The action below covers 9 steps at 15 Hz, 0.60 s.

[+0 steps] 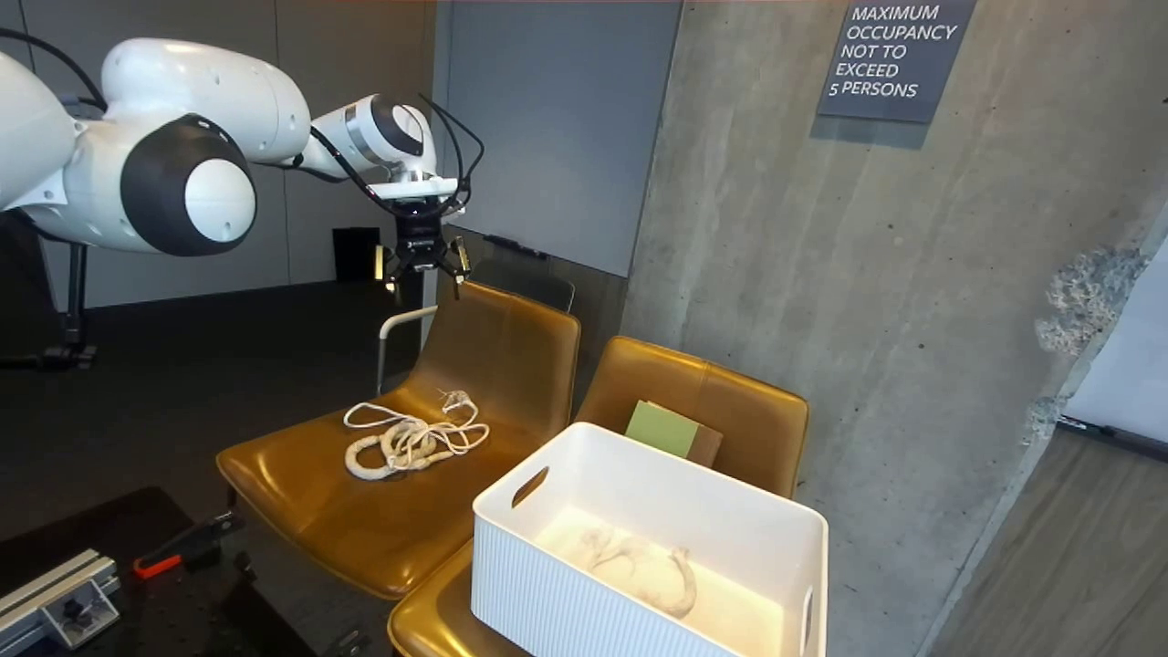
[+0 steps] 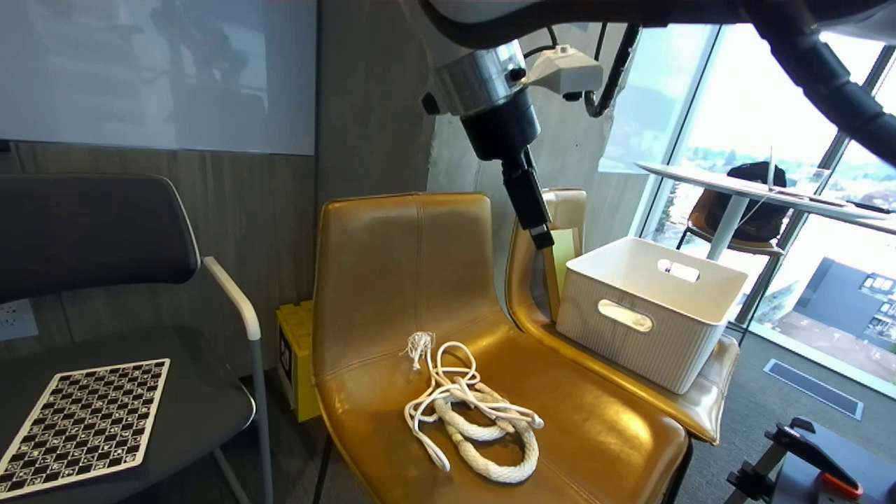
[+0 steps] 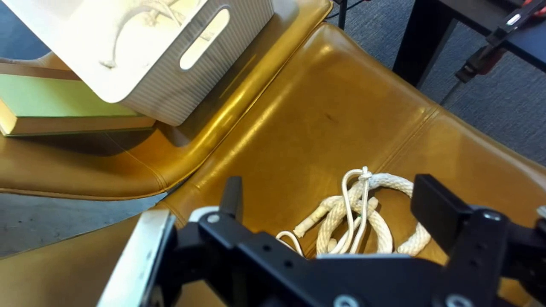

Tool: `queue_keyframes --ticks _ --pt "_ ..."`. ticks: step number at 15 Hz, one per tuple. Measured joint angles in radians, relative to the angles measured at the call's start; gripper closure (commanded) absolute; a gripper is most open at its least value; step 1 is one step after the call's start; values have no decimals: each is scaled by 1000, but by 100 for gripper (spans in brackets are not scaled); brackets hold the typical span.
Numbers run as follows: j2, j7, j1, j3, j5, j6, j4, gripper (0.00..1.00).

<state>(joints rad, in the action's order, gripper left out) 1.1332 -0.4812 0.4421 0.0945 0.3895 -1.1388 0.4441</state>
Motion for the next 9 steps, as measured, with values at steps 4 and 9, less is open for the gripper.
queue_keyframes --ticks 4,9 --pt "-1 -5 -8 -3 -6 -12 4 0" --pt "33 -10 -72 -65 -102 -228 10 0"
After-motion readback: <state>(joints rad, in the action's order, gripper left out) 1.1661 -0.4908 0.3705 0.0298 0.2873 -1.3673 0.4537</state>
